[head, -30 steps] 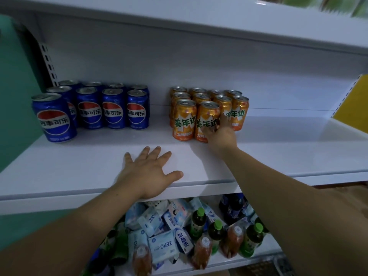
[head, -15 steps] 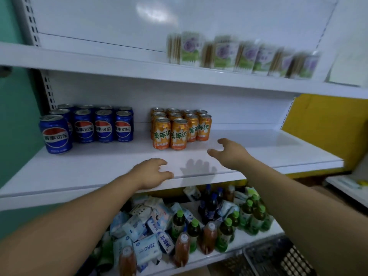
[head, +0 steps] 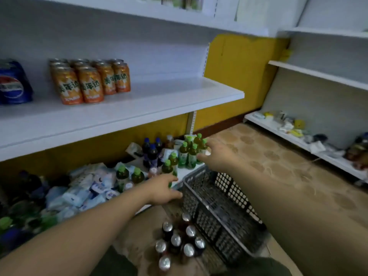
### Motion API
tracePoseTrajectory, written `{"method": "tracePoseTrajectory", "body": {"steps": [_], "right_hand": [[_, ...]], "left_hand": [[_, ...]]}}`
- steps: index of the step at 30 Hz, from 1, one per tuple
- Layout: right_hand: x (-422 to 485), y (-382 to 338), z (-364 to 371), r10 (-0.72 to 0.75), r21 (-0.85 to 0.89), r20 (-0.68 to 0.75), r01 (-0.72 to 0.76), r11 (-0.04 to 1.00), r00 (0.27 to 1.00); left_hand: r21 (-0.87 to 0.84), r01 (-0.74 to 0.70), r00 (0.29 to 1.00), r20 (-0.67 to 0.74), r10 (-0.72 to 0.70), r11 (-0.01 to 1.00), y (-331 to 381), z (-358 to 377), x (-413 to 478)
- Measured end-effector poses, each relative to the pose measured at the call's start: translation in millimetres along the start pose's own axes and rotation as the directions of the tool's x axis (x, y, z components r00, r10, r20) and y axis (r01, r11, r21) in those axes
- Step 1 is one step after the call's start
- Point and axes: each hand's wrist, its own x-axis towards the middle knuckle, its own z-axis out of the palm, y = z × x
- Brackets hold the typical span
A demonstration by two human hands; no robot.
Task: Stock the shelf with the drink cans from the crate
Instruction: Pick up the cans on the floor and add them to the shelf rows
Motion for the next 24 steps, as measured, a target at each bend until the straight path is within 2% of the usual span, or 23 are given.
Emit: {"method": "tracePoseTrajectory", "body": {"steps": [5,10,16,24], "right_hand": [[-25,79,65,0.155,-0.039,0.157,-0.151,0.988,0.975],[-23,135,137,0.270,-0.074,0.304,-0.259,0.963,0.914],[13,183,211,0.320,-0.096,0.401,-0.308,0.946,0.858],[66,225,336,0.297,-0.051,0.591,-0.334,0.941,0.750]], "left_hand": [[-0.045,-0.052,0.985,0.164,0.058,0.998,-10,90,10],[-0.017,-0.071,0.952,0.299,0.073,0.997,-35,158,42],[0.105,-0.005,0.931,0.364,-0.034,0.994,-67,208,103],[0.070,0.083,0.914,0.393,-0.104,0.994,-126,265,195]]}}
